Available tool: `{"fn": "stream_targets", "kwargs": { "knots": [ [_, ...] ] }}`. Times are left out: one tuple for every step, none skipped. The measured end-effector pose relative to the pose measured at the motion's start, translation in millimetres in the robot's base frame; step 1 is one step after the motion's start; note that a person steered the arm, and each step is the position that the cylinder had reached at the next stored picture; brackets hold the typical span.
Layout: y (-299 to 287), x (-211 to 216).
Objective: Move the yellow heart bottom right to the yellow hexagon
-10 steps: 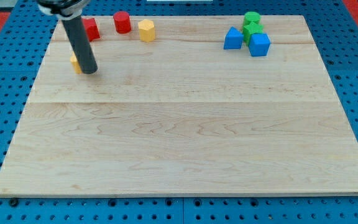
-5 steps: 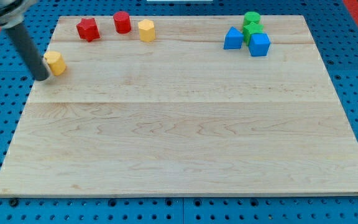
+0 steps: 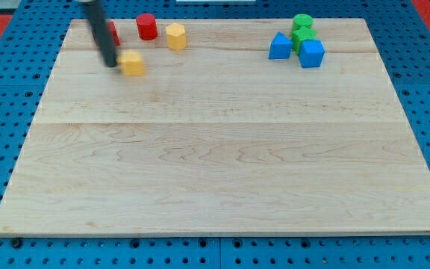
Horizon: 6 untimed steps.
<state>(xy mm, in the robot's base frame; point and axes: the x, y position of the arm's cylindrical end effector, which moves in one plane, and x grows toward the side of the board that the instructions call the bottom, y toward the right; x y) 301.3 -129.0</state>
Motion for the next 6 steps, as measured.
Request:
{"fn": "stream_targets", "kwargs": {
  "knots": [
    [54.7,-3.9],
    [34.2,35.2],
    [78.9,40.7],
    [114.1,30.8],
    [115.7,-22.9],
    [115.7,-44.2]
  ]
}}
